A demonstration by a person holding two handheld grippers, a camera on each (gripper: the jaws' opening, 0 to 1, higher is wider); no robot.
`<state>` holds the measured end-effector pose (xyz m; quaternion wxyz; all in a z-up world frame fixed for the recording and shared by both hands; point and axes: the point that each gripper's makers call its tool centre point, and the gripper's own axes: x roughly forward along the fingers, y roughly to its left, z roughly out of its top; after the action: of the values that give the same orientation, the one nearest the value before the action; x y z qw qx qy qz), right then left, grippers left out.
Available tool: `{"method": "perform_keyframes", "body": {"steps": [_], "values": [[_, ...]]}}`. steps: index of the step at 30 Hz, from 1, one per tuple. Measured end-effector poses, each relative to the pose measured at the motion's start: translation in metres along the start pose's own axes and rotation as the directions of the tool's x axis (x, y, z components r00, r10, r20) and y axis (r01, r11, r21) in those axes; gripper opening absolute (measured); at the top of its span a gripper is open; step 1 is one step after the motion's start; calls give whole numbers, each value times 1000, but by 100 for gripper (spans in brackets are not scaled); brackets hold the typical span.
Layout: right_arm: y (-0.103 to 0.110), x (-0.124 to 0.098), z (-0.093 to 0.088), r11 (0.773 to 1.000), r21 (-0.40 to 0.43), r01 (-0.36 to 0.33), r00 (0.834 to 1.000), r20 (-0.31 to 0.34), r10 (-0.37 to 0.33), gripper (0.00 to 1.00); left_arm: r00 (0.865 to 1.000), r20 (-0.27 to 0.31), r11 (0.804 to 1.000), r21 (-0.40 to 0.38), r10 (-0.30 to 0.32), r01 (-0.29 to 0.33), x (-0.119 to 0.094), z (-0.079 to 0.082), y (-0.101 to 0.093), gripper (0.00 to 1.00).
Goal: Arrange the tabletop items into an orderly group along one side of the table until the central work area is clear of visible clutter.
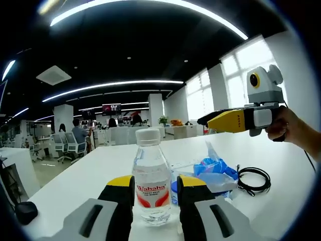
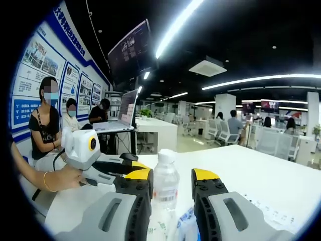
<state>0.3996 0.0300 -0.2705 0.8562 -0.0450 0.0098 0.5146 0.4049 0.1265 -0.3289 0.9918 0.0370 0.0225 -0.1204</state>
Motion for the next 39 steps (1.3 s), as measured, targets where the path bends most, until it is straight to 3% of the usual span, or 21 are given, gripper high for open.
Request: {"method": "perform_keyframes", "body": {"steps": [5,13,19,21,26,29,34,39], "values": [[-1,-9,-7,999,39,7,1000,10,-7,29,1000,-1,999,-39,-17,17,-4,-6,-7,32],[2,-32,-22,999,20,27,1000,-10,-27,31,999,20,997,-69,-44,45,-19,-10,-19,36],[1,-46,-29,999,-3,48,999,-22,-48,33,999,20,998,-40,-48,48,-27,-10,-23,43],[2,-52,-33,999,-11,53,998,-33,-53,33,999,13,999,25,-37,36,-32,-12,-24,43],[2,-64,-38,998,-21,62,997,-38,-63,36,999,1,998,39,-49,49,-37,-17,-30,50],[-2,-69,-42,997,-8,75,996,-44,-75,40,998,-9,998,30,-57,58,-39,-20,-32,52],[-5,-73,-48,996,18,89,995,-55,-88,58,998,-5,998,18,-62,62,-42,-19,-34,54],[-11,-82,-64,989,83,122,991,-64,-117,59,998,-5,998,-1,-70,70,-51,-24,-40,56]]}}
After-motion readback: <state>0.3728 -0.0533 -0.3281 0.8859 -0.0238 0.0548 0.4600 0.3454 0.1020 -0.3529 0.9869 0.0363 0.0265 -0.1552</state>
